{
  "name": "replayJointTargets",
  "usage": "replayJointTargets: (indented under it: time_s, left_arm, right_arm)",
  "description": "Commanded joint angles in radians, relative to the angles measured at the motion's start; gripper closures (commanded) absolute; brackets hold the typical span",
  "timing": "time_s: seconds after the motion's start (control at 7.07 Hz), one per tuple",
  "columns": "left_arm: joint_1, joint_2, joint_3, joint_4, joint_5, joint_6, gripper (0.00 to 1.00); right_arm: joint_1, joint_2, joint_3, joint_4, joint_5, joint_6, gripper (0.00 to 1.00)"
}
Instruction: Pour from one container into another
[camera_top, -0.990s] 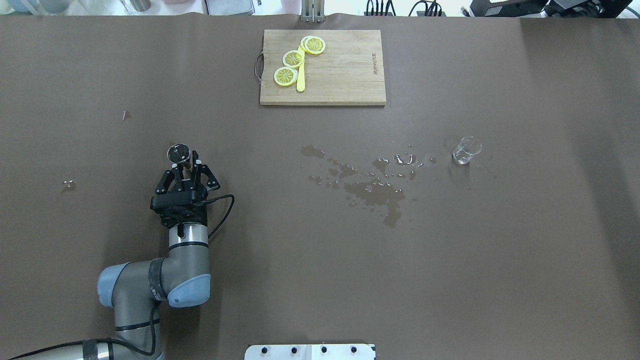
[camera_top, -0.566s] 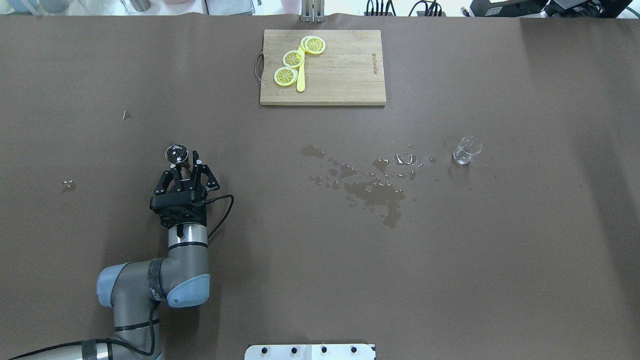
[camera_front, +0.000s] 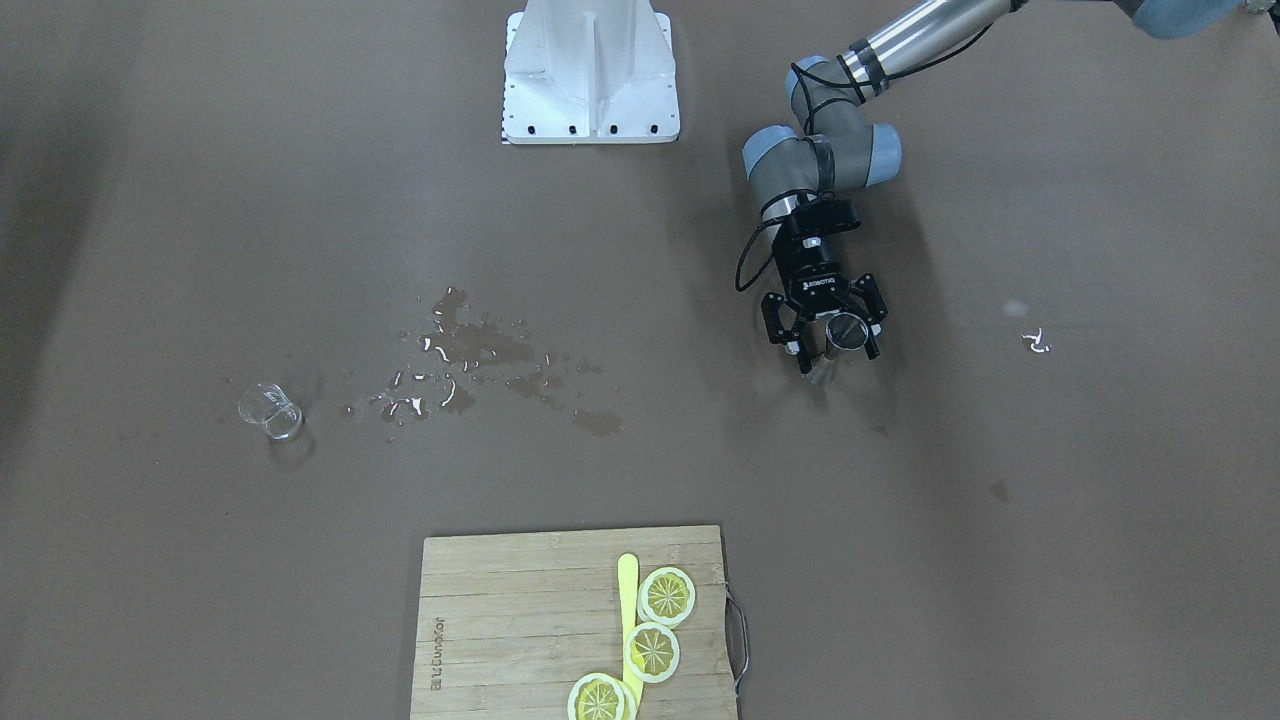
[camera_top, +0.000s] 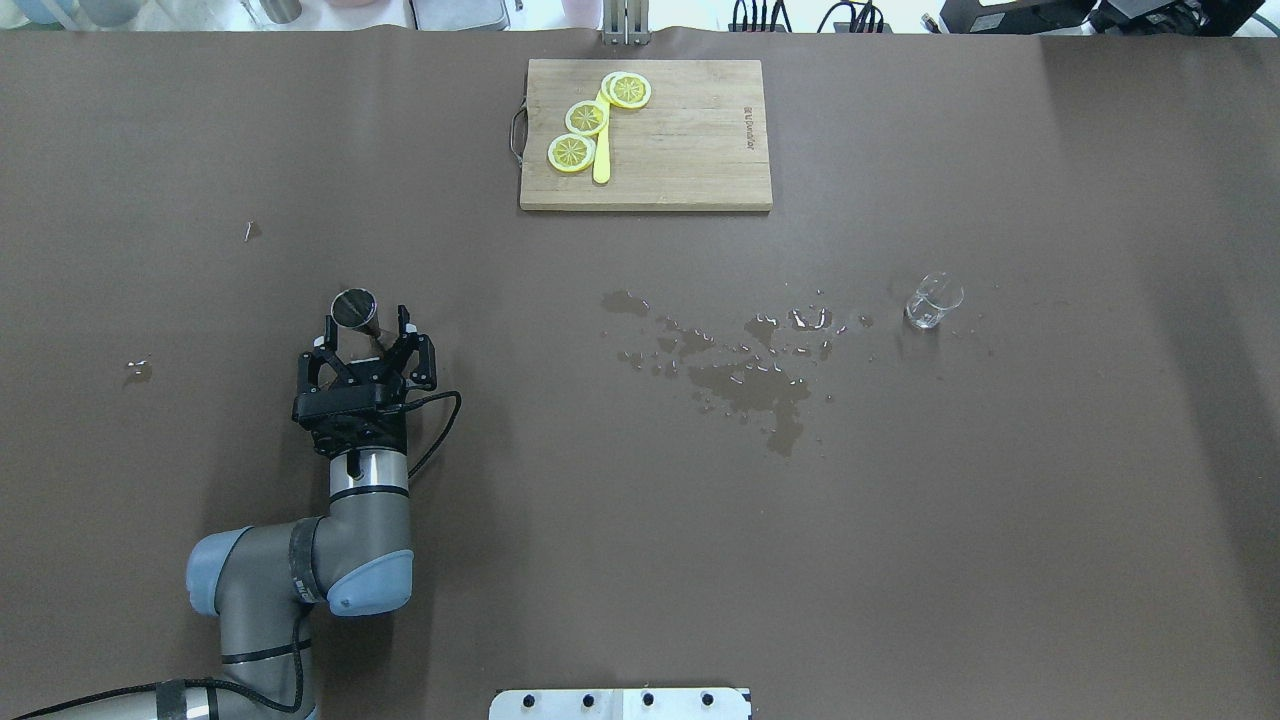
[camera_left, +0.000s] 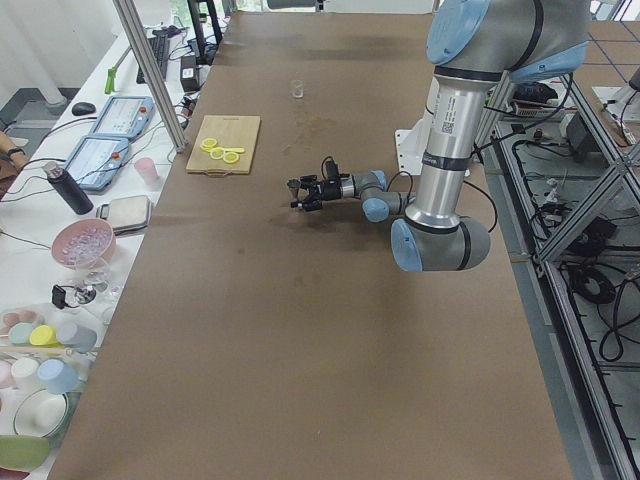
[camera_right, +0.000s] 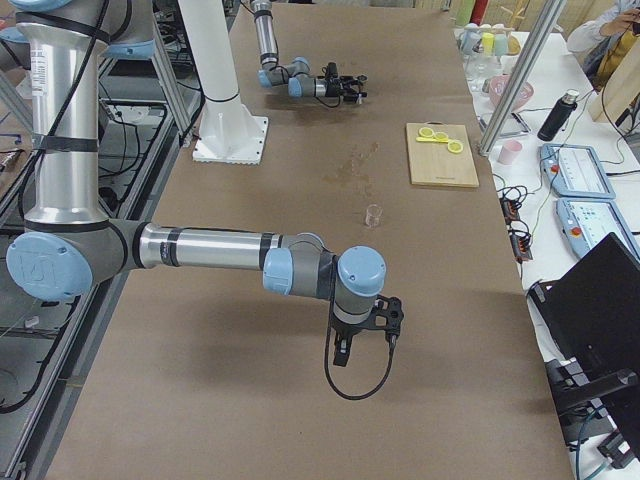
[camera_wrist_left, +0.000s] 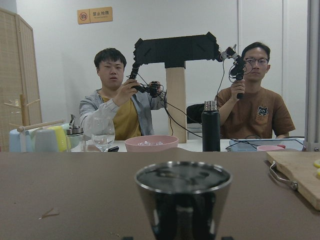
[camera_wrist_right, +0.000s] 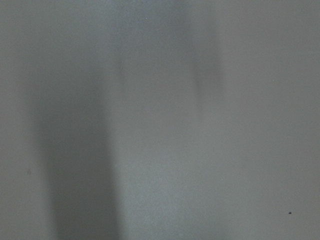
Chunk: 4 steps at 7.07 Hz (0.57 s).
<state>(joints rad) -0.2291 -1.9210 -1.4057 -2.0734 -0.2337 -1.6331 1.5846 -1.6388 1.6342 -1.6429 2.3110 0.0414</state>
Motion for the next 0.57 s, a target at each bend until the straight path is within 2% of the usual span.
replayJointTargets:
  time_s: [0.0, 0.42]
  left_arm:
    - [0.005, 0.005, -0.025, -0.001, 0.002, 0.001, 0.01]
    - [0.033, 0.04, -0.065, 0.004, 0.004, 0.006, 0.01]
  right_arm:
    - [0.0, -0.001, 0.009, 0.0, -0.001, 0.0, 0.0]
    - [0.0, -0.001, 0.01, 0.002, -0.001, 0.0, 0.0]
